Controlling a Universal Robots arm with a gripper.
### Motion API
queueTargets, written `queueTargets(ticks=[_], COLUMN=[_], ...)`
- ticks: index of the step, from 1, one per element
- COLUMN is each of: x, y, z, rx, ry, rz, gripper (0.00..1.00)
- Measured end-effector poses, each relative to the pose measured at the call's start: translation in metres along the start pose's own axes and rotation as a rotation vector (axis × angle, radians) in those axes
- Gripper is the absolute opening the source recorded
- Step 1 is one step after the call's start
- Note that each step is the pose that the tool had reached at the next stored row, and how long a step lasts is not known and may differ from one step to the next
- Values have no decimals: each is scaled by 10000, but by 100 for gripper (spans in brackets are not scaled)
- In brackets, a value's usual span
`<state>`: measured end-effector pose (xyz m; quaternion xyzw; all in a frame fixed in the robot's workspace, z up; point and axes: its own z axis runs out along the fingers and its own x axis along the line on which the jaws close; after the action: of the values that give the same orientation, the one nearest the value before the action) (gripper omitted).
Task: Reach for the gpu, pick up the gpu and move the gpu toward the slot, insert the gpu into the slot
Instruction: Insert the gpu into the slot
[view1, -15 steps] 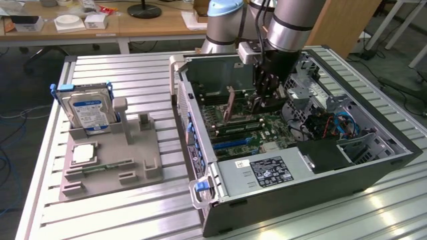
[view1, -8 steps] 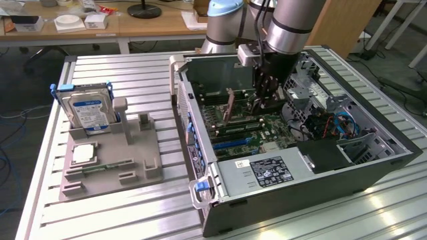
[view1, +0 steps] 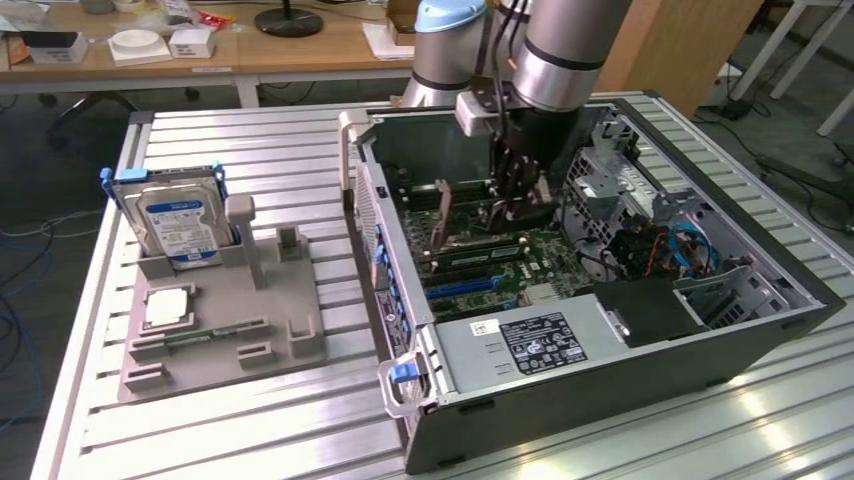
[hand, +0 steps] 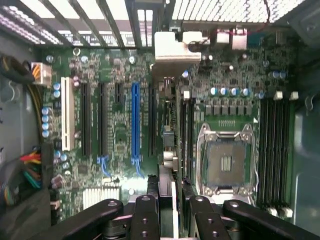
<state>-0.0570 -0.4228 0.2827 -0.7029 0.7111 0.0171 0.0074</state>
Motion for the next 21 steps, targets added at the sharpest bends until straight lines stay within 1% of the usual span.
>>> queueTargets(ticks=[7,11,21], x=[3,17,115], y=[167,175,174], z=[35,50,79], rx=[1,0,1], ry=[-1,1,6], rz=[1,-2,1], gripper=[28,28,28])
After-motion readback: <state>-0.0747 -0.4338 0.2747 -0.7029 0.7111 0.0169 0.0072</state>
